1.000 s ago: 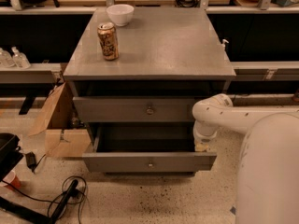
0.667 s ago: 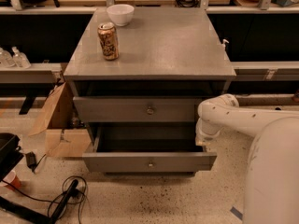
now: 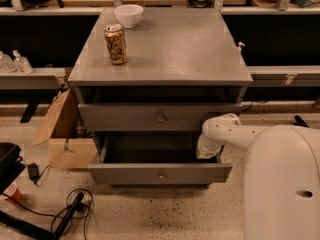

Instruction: Open middle drawer

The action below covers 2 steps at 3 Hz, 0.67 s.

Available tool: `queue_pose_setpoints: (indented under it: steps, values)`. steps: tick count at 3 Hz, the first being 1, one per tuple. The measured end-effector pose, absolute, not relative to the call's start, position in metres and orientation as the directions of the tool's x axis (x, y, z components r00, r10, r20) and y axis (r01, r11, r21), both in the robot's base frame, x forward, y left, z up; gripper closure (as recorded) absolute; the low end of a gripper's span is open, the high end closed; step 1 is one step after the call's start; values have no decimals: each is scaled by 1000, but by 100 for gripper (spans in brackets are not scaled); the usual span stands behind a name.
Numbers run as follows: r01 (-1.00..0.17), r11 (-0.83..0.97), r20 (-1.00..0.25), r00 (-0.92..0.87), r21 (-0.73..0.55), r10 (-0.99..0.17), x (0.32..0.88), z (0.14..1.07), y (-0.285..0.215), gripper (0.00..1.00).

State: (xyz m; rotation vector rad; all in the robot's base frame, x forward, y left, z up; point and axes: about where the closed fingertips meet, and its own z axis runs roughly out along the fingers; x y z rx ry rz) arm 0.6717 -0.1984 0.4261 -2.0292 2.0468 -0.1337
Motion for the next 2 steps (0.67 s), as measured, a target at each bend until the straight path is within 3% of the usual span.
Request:
queue_pose_setpoints:
  steps: [2]
  values:
    - [-973,28,-127,2,-230,-992,673,409,-190,100]
